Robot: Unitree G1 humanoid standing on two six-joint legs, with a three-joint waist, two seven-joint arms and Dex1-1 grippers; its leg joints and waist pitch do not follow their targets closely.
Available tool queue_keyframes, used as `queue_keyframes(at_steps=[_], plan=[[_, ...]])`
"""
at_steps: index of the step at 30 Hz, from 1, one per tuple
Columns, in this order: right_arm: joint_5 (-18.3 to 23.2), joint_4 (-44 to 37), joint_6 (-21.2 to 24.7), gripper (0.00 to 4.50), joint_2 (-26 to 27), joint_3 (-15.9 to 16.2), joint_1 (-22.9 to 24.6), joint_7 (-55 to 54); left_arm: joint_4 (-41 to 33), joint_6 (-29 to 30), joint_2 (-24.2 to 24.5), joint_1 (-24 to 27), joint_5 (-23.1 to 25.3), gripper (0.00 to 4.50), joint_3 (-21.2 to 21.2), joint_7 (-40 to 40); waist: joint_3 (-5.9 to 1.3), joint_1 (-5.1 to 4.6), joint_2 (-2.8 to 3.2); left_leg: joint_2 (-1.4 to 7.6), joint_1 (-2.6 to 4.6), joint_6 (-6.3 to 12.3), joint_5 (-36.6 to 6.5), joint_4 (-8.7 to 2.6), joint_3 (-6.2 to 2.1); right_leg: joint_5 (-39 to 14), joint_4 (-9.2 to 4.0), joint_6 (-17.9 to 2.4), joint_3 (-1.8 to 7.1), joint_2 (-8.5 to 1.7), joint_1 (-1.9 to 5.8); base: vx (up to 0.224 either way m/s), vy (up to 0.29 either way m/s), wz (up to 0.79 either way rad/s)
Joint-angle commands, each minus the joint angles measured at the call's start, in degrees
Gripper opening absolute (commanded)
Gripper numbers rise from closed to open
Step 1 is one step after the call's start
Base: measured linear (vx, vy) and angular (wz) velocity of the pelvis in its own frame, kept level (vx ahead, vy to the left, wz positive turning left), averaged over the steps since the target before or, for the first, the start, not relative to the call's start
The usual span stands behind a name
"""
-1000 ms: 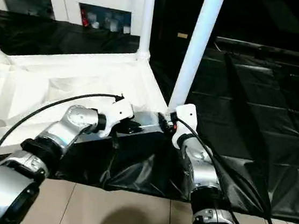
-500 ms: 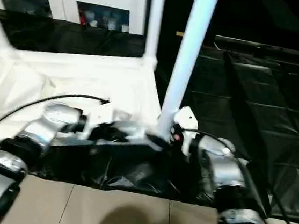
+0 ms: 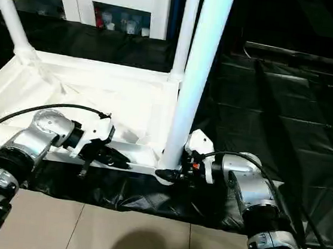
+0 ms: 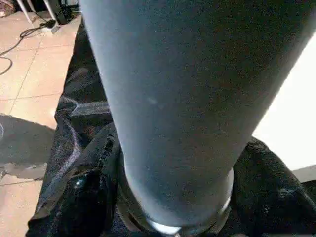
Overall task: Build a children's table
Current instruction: Rotate leg to tighten
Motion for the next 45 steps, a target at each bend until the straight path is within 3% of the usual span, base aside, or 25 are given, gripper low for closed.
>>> queue_keyframes(at_steps=[1,3,5,10,11,12,13,17,20,24,25,26,28,32,33,37,45], plan=[[0.62,-2.37,1.36,2.73,1.04,1.42,-0.07,0.56,-0.3,-0.51,-1.79,-1.06,0.05,0.0,-1.72,-1.54,-3.82,0.17,-0.55,4.02,0.8,5.04,-8.06,-3.69,-1.44,-10.76,-3.46,-14.17,3.09,-5.56,2.94,0.0,0.0,0.0],[0.85,-2.77,1.65,2.72,1.29,1.1,0.41,-0.37,-0.14,-0.46,-2.07,-1.1,0.38,0.0,-1.56,0.06,-3.85,0.22,-0.49,4.03,0.84,5.09,-8.11,-3.63,-1.38,-10.56,-3.5,-14.26,3.09,-5.56,2.87,0.0,0.0,0.0],[0.04,-3.02,1.25,2.7,2.95,-0.56,1.83,-7.56,0.91,-0.04,-3.37,-1.49,2.54,0.0,-1.38,8.17,-3.7,0.23,-0.45,4.1,1.11,4.45,-8.87,-3.73,-1.37,-11.61,-3.73,-13.91,3.17,-5.54,2.52,0.0,0.0,0.0],[-3.69,-0.74,0.65,2.69,8.23,-3.68,2.99,-25.96,0.16,4.78,-8.01,-1.21,3.13,0.0,-0.15,19.43,-3.32,-0.45,-0.61,3.7,1.41,1.44,-13.01,-3.99,-1.82,-22.93,-5.05,-10.74,3.16,-5.85,2.28,0.0,0.0,0.0],[-3.91,-0.59,2.18,2.68,11.27,-4.88,3.45,-32.19,-0.85,6.63,-10.45,-0.58,3.65,0.0,-0.35,23.07,-3.28,-0.67,-0.26,3.72,1.33,1.05,-13.06,-4.18,-1.98,-23.46,-5.13,-10.39,3.19,-5.84,2.28,0.0,0.0,0.0],[-4.2,-0.35,2.4,2.68,12.63,-5.21,3.46,-34.95,-1.25,7.14,-11.52,-0.26,4.05,0.0,-0.67,24.41,-3.28,-0.98,-0.44,3.72,1.41,0.81,-14.01,-4.3,-2.06,-24.09,-5.33,-10.12,3.11,-5.71,2.17,0.0,0.0,0.0],[-4.38,-0.01,2.48,2.68,14.55,-5.63,3.44,-38.26,-1.83,7.92,-13.05,0.2,4.52,0.0,-1.11,26.11,-3.25,-1.09,-0.14,3.72,1.38,0.6,-14.24,-4.34,-2.14,-24.04,-5.31,-10.05,3.15,-5.71,2.19,0.0,0.0,0.0],[-5.62,1.89,2.44,2.68,19.81,-5.92,2.02,-47.64,-1.33,8.56,-16.74,0.26,6.05,0.0,-2.07,31.77,-3.19,-1.9,-0.27,3.38,1.41,1.04,-15.63,-4.26,-2.04,-24.61,-5.74,-9.58,3.16,-5.55,1.97,0.0,0.0,0.0],[-5.62,1.89,2.44,2.68,19.81,-5.92,2.02,-47.64,-1.33,8.56,-16.74,0.26,6.05,0.0,-2.07,31.77,-3.22,-1.69,-0.14,3.26,1.33,2.09,-15.51,-4.17,-2.04,-26.5,-6.07,-8.4,3.22,-5.65,2.02,0.0,0.0,0.0],[-5.62,1.89,2.44,2.68,19.81,-5.92,2.02,-47.64,-1.33,8.56,-16.74,0.26,6.05,0.0,-2.07,31.77,-3.29,-1.82,-0.06,3.45,1.18,2.05,-15.67,-4.39,-2.16,-24.56,-5.83,-8.69,3.19,-5.59,2.09,0.0,0.0,0.0],[-6.39,2.2,2.0,3.24,20.7,-5.38,1.56,-49.03,-0.99,8.42,-17.31,0.03,6.5,0.0,-2.32,32.88,-3.28,-1.83,-0.12,3.46,1.19,2.07,-15.62,-4.38,-2.11,-24.2,-5.81,-8.82,3.22,-5.56,2.05,0.0,0.0,0.0],[-5.22,1.37,0.74,3.38,19.04,-5.58,1.0,-44.63,-0.71,7.71,-16.29,-0.22,5.65,0.0,-1.89,30.6,-3.22,-1.87,-0.4,3.49,1.28,2.11,-16.04,-4.44,-2.12,-24.42,-5.86,-8.94,3.16,-5.58,1.98,0.0,0.0,0.0],[-3.31,0.19,-0.3,3.38,15.53,-5.97,0.33,-36.97,-0.66,6.08,-14.43,-0.44,3.85,0.0,-0.92,26.33,-3.38,-1.68,-0.3,3.42,1.17,2.62,-15.71,-4.21,-2.01,-23.7,-5.74,-9.15,3.24,-5.72,2.23,0.0,0.0,0.0],[-1.53,-1.32,0.82,3.38,9.5,-4.77,0.55,-23.94,-2.08,3.97,-11.01,0.34,2.06,0.0,-0.56,18.66,-3.61,-1.51,-0.77,3.39,0.56,5.29,-11.01,-3.84,-1.72,-16.08,-4.79,-11.4,3.3,-5.64,2.77,0.0,0.0,0.0],[-1.3,-1.5,0.89,3.38,8.66,-4.47,0.58,-22.02,-2.06,3.99,-10.42,0.32,2.02,0.0,-0.59,17.78,-3.81,-1.18,-0.65,3.36,0.42,6.02,-9.48,-3.63,-1.66,-14.24,-4.44,-11.86,3.22,-5.66,3.11,0.0,0.0,0.0],[-0.38,-1.57,1.05,3.38,6.09,-3.65,-0.05,-17.26,-0.82,2.07,-8.21,-0.65,2.17,0.0,-0.32,15.67,-4.09,-0.85,-0.63,3.74,0.37,7.48,-6.31,-3.37,-1.4,-7.46,-3.42,-14.06,2.95,-5.35,3.07,0.0,0.0,0.0],[-0.78,0.07,0.22,3.38,3.08,-2.4,-1.94,-7.4,-0.58,1.78,-5.54,-2.18,0.37,0.0,0.36,7.82,-3.81,-0.25,-0.51,3.95,0.67,5.88,-8.76,-3.54,-1.34,-11.82,-3.72,-13.83,2.99,-5.52,2.88,0.0,0.0,0.0]])
